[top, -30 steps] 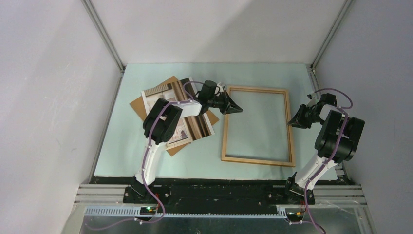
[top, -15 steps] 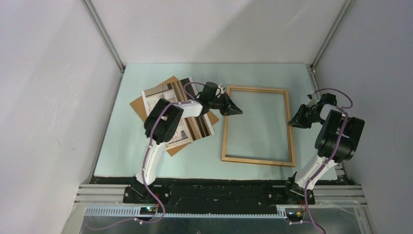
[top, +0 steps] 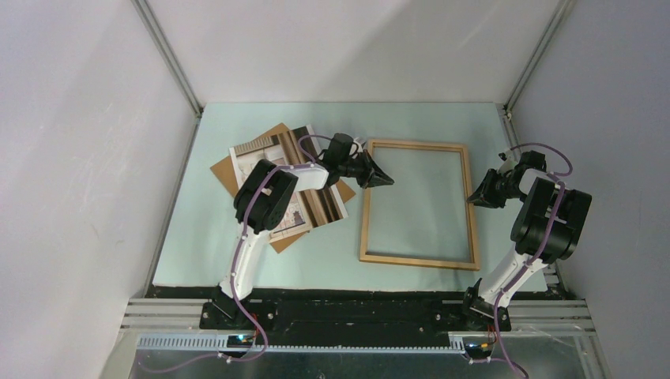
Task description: Put the photo into the frame
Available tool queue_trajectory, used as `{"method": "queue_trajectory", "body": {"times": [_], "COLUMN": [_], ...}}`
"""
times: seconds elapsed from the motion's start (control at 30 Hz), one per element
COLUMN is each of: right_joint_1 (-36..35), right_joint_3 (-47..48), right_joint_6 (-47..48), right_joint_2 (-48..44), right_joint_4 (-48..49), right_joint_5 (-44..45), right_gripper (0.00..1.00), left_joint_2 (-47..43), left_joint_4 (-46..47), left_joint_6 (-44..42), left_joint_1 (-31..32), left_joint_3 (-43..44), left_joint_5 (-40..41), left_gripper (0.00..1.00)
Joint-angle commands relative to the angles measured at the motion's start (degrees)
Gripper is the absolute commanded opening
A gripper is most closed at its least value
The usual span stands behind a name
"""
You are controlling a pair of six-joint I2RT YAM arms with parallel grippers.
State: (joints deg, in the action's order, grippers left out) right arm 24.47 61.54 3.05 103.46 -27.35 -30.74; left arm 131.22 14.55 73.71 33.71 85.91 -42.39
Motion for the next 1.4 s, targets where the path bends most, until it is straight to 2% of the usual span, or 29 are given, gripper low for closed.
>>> {"method": "queue_trajectory", "body": {"times": [0.0,0.33,0.6,1.37], "right_joint_1": [-1.39,-1.53,-1.44,-0.45], "right_joint_3": [0.66,0.68,0.63,0.66], "right_joint_6": [-1.99,-2.07,-2.06,-1.91], "right_joint_2": [1.0,1.08,1.07,1.24], "right_joint_4": [-2.27,-2.07,-1.82,-3.01], "right_joint_5": [-4.15,-4.32,-4.91,-7.34], "right_gripper": [0.12,0.12,0.11,0.22], "left_joint_2": [-2.13,-3.3,-5.66,-4.33], "left_joint_4": [1.27,1.27,1.27,6.01], "left_joint_6": [1.46,0.74,3.83,7.52], "left_joint_1": [2.45,2.47,2.45,3.07], "left_joint_3": [-0.93,-1.72,-2.46,-2.74], "left_joint_5": [-4.39,-3.54,-4.82,-5.07], "left_gripper": [0.0,0.0,0.0,0.0]}}
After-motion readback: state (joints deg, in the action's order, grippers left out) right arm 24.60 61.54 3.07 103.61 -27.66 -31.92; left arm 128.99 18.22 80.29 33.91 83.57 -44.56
